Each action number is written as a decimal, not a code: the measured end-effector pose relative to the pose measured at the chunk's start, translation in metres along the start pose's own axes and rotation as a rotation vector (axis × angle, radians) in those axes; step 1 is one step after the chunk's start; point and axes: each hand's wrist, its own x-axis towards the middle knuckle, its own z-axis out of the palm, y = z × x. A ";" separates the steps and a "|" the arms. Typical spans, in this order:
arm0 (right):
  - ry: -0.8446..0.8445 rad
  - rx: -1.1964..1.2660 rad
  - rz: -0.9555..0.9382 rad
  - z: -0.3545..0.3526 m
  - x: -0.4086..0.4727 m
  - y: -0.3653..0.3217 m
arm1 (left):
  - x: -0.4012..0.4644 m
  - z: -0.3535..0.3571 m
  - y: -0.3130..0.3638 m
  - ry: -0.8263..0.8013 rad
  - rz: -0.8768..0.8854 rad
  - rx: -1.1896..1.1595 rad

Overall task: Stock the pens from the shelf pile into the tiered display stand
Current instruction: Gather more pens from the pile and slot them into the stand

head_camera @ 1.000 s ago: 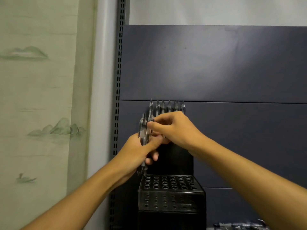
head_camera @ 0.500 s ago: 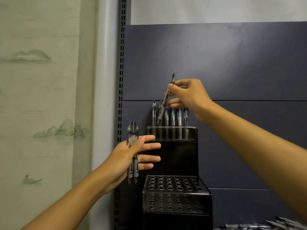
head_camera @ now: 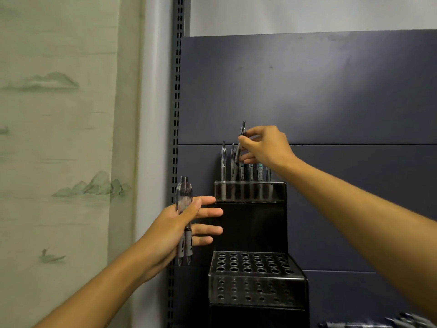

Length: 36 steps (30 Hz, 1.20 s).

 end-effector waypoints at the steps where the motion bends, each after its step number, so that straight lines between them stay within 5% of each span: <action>1: -0.017 -0.009 0.002 0.002 0.000 0.001 | 0.000 0.000 0.000 0.005 0.001 0.001; 10: -0.239 -0.193 0.090 0.012 0.001 0.002 | 0.003 0.000 -0.001 0.016 0.003 -0.006; 18: -0.185 -0.311 0.039 0.006 -0.002 0.008 | 0.003 0.000 0.000 -0.003 -0.005 -0.019; 27: -0.437 -0.132 -0.215 0.004 -0.056 -0.024 | 0.007 0.011 0.025 -0.164 0.009 -0.101; 36: -0.551 0.124 -0.099 -0.002 -0.076 -0.026 | 0.010 0.030 0.026 -0.242 0.013 -0.097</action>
